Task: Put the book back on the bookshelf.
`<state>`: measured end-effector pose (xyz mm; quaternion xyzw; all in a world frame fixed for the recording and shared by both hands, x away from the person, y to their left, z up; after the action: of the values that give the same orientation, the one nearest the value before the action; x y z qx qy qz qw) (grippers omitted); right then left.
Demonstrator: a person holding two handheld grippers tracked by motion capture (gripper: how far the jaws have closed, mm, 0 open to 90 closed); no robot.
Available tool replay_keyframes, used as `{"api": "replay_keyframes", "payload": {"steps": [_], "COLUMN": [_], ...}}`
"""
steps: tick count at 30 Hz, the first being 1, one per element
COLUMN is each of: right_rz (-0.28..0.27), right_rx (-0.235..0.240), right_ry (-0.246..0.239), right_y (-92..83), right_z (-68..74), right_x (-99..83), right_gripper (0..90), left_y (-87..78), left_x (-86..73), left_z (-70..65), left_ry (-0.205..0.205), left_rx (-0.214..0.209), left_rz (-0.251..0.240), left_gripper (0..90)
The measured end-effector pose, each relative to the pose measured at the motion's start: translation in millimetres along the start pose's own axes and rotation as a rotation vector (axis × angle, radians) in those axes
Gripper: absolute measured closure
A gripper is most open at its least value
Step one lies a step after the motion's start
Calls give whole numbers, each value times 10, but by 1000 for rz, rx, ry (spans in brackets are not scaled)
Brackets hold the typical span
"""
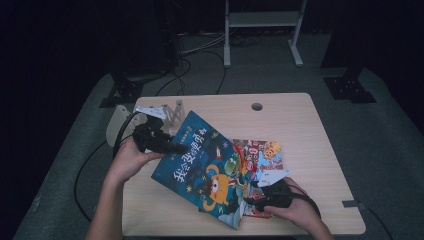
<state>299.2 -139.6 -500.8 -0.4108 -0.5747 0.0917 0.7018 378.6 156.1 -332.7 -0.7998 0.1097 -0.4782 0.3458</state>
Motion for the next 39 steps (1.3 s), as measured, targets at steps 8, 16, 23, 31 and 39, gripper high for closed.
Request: {"api": "replay_keyframes", "payload": {"steps": [8, 16, 23, 31, 39], "right_rz": [-10, -20, -31, -100, -140], "right_rx": [5, -27, -58, -214, -388], "right_ry": [48, 67, 65, 186, 340], "right_y": [54, 145, 145, -166, -544], "right_z": [-28, -63, -147, -569, -1078], "right_x": [84, 171, 158, -37, -430], "right_gripper": [375, 386, 371, 331, 305], "left_y": [27, 27, 39, -19, -91], "left_x": [278, 527, 687, 829, 989], "left_z": [147, 247, 234, 141, -26], "left_ry": [-20, -43, -27, 4, 48], "left_rx": [-4, -15, -14, 19, 56], "left_rz": [0, 51, 73, 109, 155], "left_gripper": [613, 664, 692, 710, 737]}}
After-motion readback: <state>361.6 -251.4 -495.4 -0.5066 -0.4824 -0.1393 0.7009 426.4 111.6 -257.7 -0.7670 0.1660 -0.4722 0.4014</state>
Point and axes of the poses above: each handheld gripper's, and its own axes: y roughly forward along the jaws, x roughly out of its top, z roughly to its left, the point moved 5 cm from there along y, roughly forward along the jaws, and after that the axes turned 1 degree about -y, right-handed, at the moved point
